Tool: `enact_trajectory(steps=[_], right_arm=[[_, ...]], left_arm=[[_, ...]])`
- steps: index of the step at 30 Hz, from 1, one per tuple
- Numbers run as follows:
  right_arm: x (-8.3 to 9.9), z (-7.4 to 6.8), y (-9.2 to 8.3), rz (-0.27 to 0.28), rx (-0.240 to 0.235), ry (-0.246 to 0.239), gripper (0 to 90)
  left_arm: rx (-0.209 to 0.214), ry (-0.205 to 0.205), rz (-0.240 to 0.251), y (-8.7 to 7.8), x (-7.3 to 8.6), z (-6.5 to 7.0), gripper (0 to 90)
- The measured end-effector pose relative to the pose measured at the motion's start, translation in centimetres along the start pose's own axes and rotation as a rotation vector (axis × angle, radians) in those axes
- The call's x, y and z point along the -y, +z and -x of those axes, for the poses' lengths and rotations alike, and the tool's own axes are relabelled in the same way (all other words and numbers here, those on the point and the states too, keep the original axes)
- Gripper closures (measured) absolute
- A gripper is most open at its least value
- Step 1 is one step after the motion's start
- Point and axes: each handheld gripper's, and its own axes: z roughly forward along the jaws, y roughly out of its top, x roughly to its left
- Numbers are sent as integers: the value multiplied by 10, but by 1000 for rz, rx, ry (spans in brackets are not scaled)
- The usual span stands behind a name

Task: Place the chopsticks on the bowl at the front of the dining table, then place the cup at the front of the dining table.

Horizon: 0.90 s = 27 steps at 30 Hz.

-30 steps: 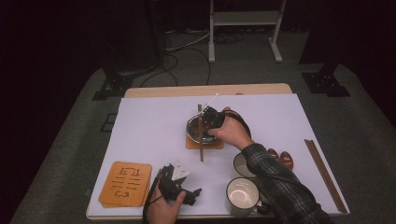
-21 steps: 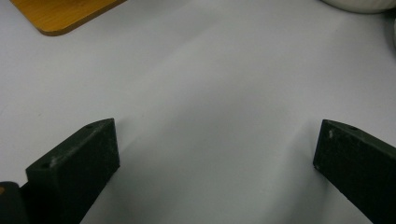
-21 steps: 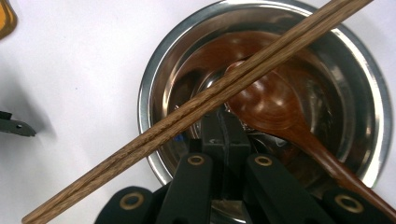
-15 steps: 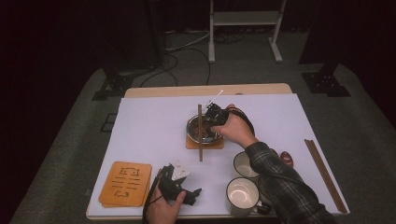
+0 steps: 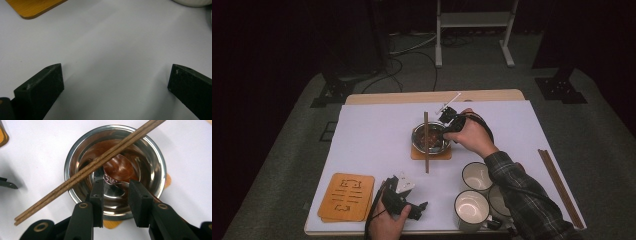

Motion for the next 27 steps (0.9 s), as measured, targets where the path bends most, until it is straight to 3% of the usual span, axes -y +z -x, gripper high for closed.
enact_trajectory(steps=[14,27], right_arm=[[21,11,-26,38,0,21,593],[44,24,-38,58,16,48,567]], left_arm=[[1,-7,4,0,0,0,0],[2,-5,1,0,0,0,0]])
